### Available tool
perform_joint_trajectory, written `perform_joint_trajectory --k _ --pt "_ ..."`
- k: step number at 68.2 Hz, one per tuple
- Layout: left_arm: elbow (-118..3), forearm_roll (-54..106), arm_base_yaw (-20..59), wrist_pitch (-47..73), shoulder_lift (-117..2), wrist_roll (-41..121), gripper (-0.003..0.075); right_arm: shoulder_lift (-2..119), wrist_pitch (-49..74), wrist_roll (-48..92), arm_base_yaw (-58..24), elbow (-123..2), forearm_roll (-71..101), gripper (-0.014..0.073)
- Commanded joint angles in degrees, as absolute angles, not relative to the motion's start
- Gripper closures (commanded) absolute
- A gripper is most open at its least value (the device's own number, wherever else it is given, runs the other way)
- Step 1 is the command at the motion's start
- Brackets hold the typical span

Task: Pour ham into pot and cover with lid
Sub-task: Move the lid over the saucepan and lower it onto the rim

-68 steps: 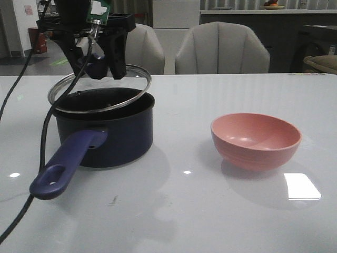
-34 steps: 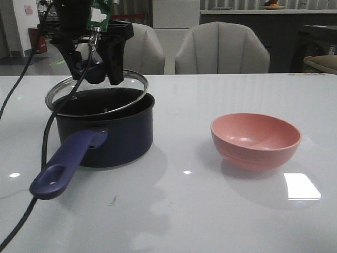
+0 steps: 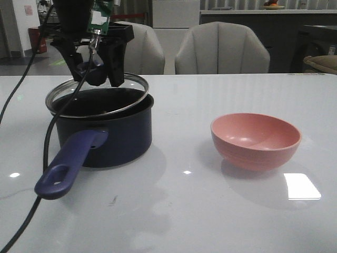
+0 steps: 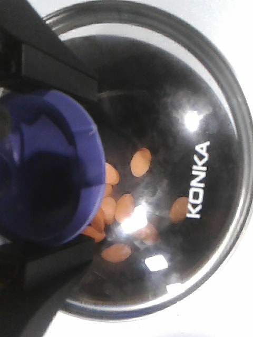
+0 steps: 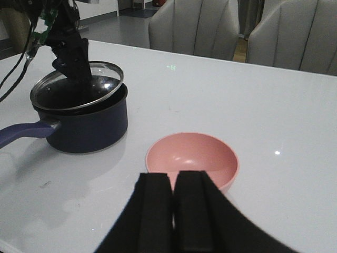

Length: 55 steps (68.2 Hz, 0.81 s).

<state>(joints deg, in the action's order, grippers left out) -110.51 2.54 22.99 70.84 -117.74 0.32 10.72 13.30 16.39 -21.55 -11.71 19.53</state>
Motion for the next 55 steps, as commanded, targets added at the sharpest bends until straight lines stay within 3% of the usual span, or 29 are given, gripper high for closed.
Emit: perform_joint_trajectory --k 1,10,55 --pt "-111.8 3.4 23.3 72.8 -114.3 0.5 0.0197 11.2 9.3 16.7 -21.6 -13.3 19.9 0.0432" --pt "-111.8 3.5 23.3 72.8 -114.3 0.5 0.0143 11.2 9.3 16.7 -21.6 -13.3 19.9 0.0432" --pt "-111.9 8.9 23.3 72.7 -114.3 0.5 0.0145 11.2 9.3 16.7 -21.6 -13.3 19.9 0.0432"
